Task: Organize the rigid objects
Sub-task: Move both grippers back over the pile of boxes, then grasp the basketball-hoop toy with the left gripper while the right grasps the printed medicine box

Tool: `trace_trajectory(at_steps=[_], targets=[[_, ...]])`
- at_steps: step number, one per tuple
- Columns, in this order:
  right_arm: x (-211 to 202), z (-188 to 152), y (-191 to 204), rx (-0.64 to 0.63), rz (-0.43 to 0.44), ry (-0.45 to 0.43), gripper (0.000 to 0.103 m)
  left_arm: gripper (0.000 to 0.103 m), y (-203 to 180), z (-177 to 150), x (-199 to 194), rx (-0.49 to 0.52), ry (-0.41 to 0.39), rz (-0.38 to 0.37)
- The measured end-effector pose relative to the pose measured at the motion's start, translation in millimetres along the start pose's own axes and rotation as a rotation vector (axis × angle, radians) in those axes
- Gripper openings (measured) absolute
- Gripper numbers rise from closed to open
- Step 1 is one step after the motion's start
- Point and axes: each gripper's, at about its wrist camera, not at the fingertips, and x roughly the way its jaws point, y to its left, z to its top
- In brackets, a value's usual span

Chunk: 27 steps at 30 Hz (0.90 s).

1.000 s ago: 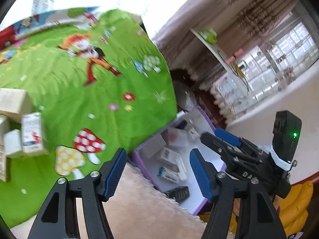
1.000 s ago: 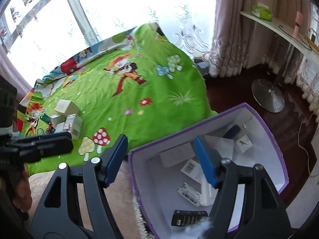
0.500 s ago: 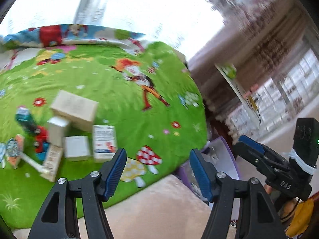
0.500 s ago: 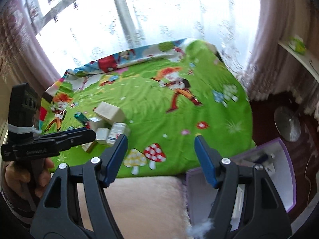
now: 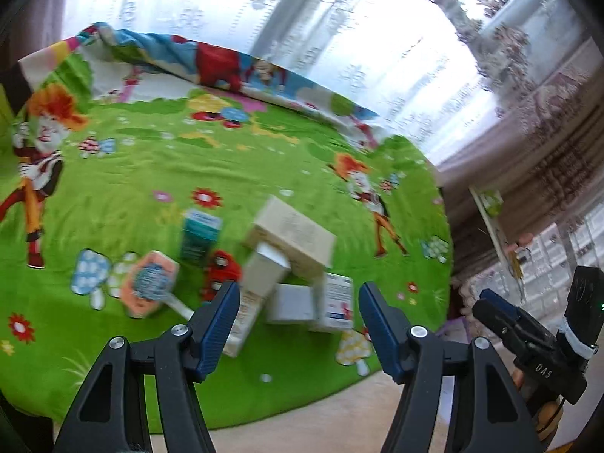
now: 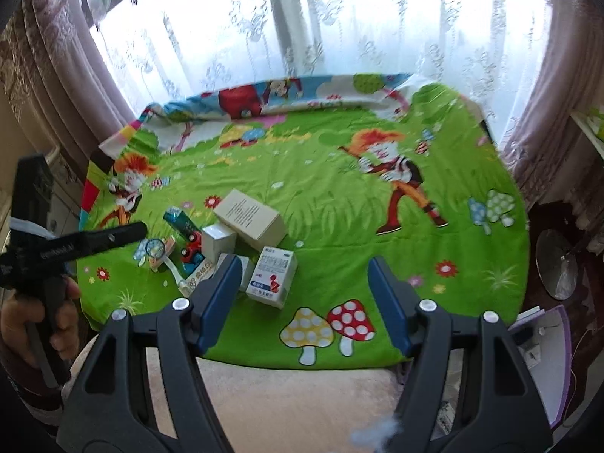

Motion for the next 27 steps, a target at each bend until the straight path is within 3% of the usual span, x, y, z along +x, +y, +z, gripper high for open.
trace_trajectory(at_steps=[6, 14, 27], targets=[[43.2, -7.7, 18.3, -0.037, 0.002, 0.090, 0.072, 0.066, 38.3, 2.5, 9.9, -0.043, 0.015, 0.090], [101.0, -23.6, 30.7, -0.057, -0.008, 0.227, 0.072, 0.055, 77.5, -1.9, 37.3, -0.062, 0.053, 0.209], [148.7, -26.7, 32.2, -0.020, -0.006, 0.284, 0.072, 0.036, 87.2, -10.6, 70.4, 0.048, 0.091, 0.325]])
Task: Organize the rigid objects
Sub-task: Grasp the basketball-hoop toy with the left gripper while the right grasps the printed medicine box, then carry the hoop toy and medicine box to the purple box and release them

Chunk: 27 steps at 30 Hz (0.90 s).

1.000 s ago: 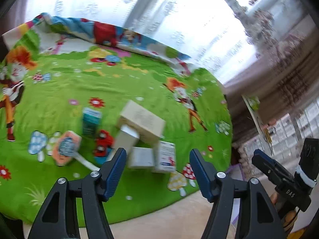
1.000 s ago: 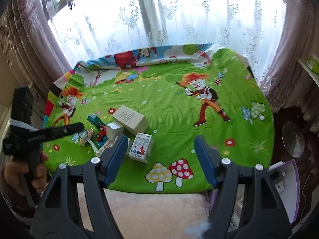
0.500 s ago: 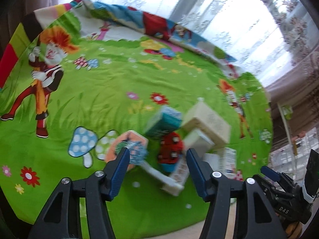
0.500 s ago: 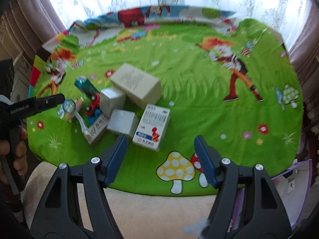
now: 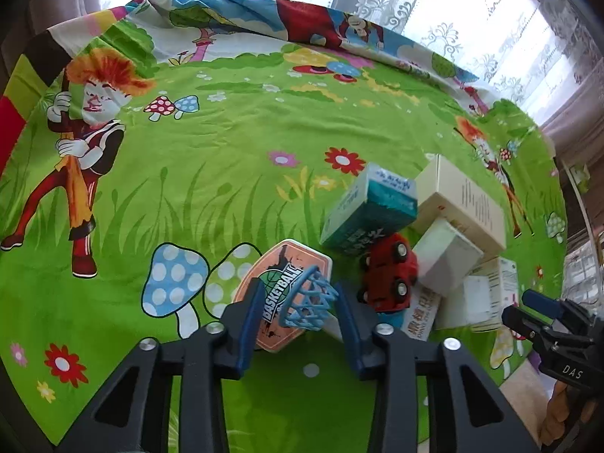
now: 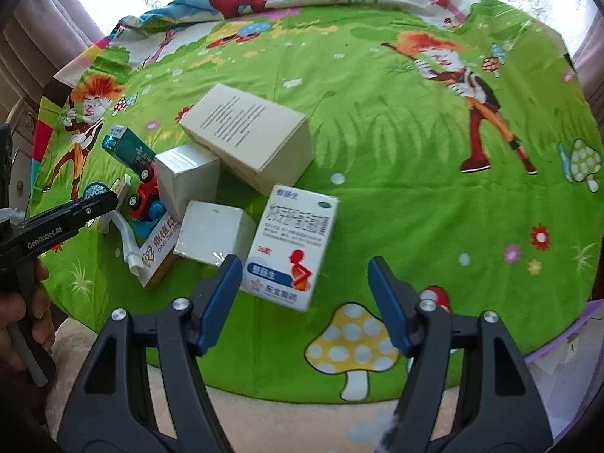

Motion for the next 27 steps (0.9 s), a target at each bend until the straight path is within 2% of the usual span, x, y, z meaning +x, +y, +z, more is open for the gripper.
trace_trajectory(at_steps=[4, 10, 16, 27], targets=[[8.6, 2.1, 3.4, -0.002, -0.002, 0.001, 0.072, 0.029, -4.9, -0.4, -1.3, 0.037, -0.019, 0.011], [8.3, 0.7, 0.8, 0.008, 0.033, -0.009, 0.050, 0.029, -2.0, -4.8, -8.8, 0.033, -0.046, 0.027], [-0.5, -2.5, 2.1, -0.013, 0.011, -0.042, 0.049, 0.029, -3.5, -8.8, -20.4, 0.030, -0.066, 0.019], [-31.8, -17.6, -12.3, 0.011, 0.045, -0.101, 0.049, 0.029, -23.6, -14.6, -56.9, 0.043, -0.114, 0.013]])
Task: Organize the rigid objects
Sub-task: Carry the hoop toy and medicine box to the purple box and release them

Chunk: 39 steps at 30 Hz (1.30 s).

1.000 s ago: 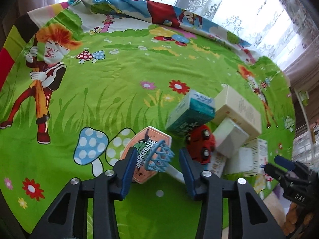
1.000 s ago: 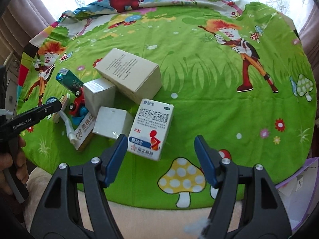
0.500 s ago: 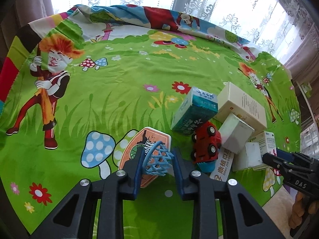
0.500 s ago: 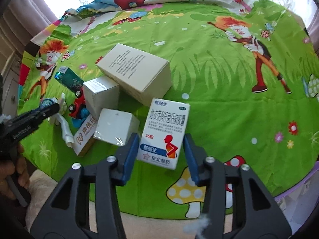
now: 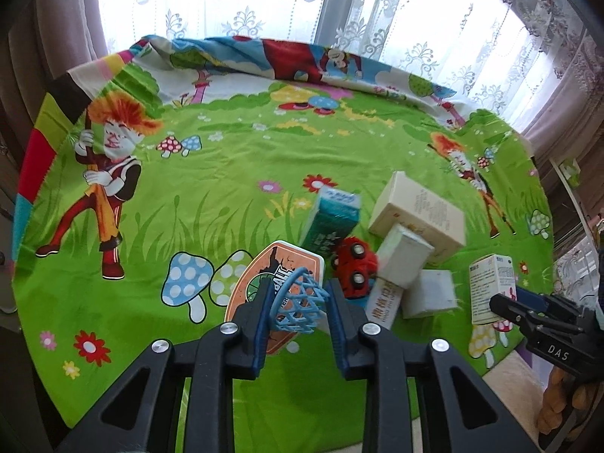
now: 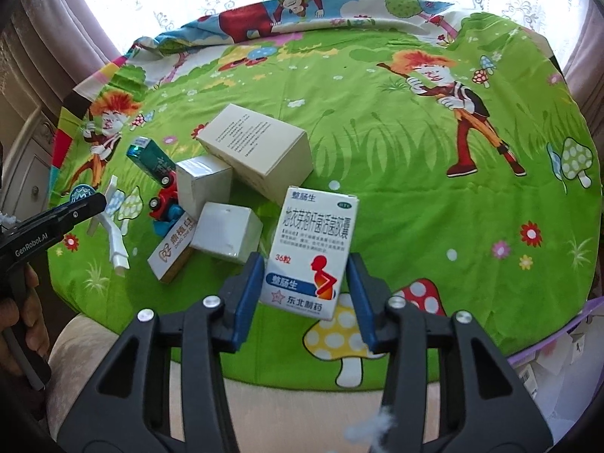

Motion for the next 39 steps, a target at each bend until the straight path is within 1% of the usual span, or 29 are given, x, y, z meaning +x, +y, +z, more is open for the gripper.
trace_trajectory(at_steps=[4, 8, 13, 16, 19, 23, 29, 32, 39], targets=[[-14.3, -6.3, -6.1, 0.006, 0.010, -0.021, 0.049, 0.029, -16.9, -1.9, -13.9, 0.027, -0.010, -0.020], [-32.6, -13.2, -14.6, 0.014, 0.009, -0.053, 0.049, 0.029, -41.8, -2.5, -27.7, 0.074, -0.022, -0.049], [-55.7, -24.9, -32.3, 0.038, -0.005, -0.087, 0.049, 0.029, -81.6, -2.9, -38.0, 0.141, -0.023, -0.117], [-68.5, -33.5, -48.1, 0.069, -0.016, -0.106, 0.049, 0.029, -113.1, -7.4, -36.5, 0.204, -0.001, -0.152], [-82.4, -42.9, -69.8, 0.110, -0.039, -0.125, 0.049, 0.029, -146.1, -13.4, -32.5, 0.264, 0.034, -0.206], [-102.6, -55.9, -99.8, 0.156, -0.090, -0.154, 0.049, 0.029, -195.5, -25.6, -28.5, 0.364, 0.078, -0.260], [-126.7, -79.3, -150.5, 0.252, -0.147, -0.171, 0.049, 0.029, -263.8, -42.2, -27.6, 0.511, 0.118, -0.318], [-133.3, -90.7, -169.7, 0.284, -0.172, -0.170, 0.049, 0.029, -294.7, -53.8, -25.7, 0.582, 0.136, -0.331], [-148.3, -120.3, -212.8, 0.351, -0.241, -0.150, 0.049, 0.029, -350.1, -86.8, -25.1, 0.713, 0.192, -0.375]])
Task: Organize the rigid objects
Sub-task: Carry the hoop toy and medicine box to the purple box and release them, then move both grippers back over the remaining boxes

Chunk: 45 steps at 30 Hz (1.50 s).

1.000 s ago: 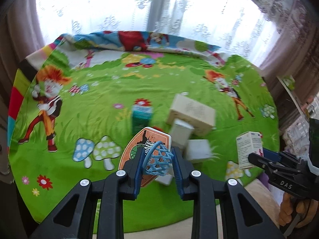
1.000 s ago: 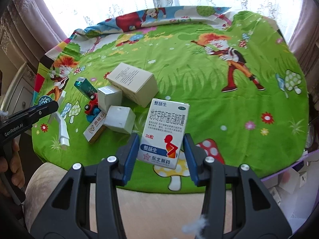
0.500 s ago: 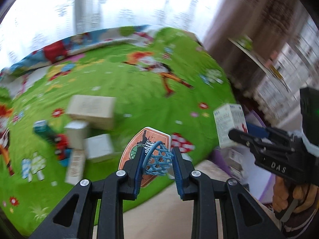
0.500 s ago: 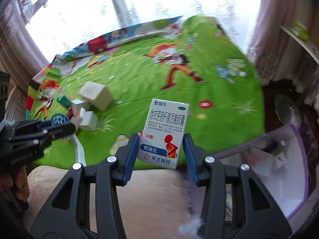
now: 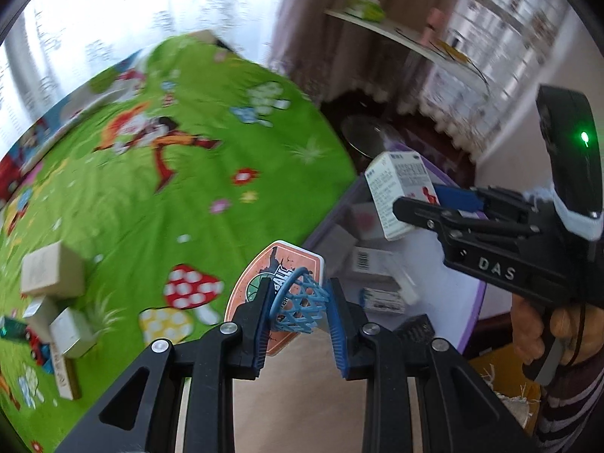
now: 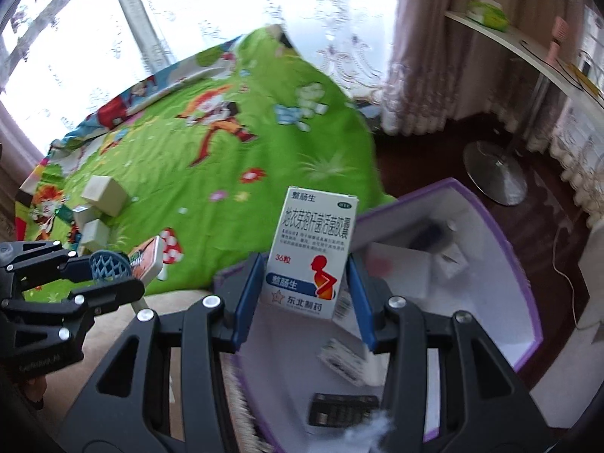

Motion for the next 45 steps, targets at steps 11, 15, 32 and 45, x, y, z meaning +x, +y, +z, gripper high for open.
trace_trajectory(at_steps=[11, 15, 32, 45], targets=[[-15.2, -12.9, -64.1, 0.107, -0.120, 0.007, 0.050, 0.030, -45.6, 7.7, 20.4, 0.066, 0.047, -0.126], [-17.6, -12.5, -75.5, 0.142, -0.152, 0.016, 0.050, 0.042, -39.2, 5.6, 20.8, 0.037, 0.056, -0.137], [-27.0, 7.8, -8.6, 0.050, -0.048, -0.016, 0.053, 0.044, 21.1, 4.2, -25.6, -0.125, -0.075, -0.154], [-25.7, 32.6, 80.9, -0.100, 0.028, -0.027, 0.053, 0.044, 113.7, -27.6, -67.9, -0.321, -0.196, -0.097]])
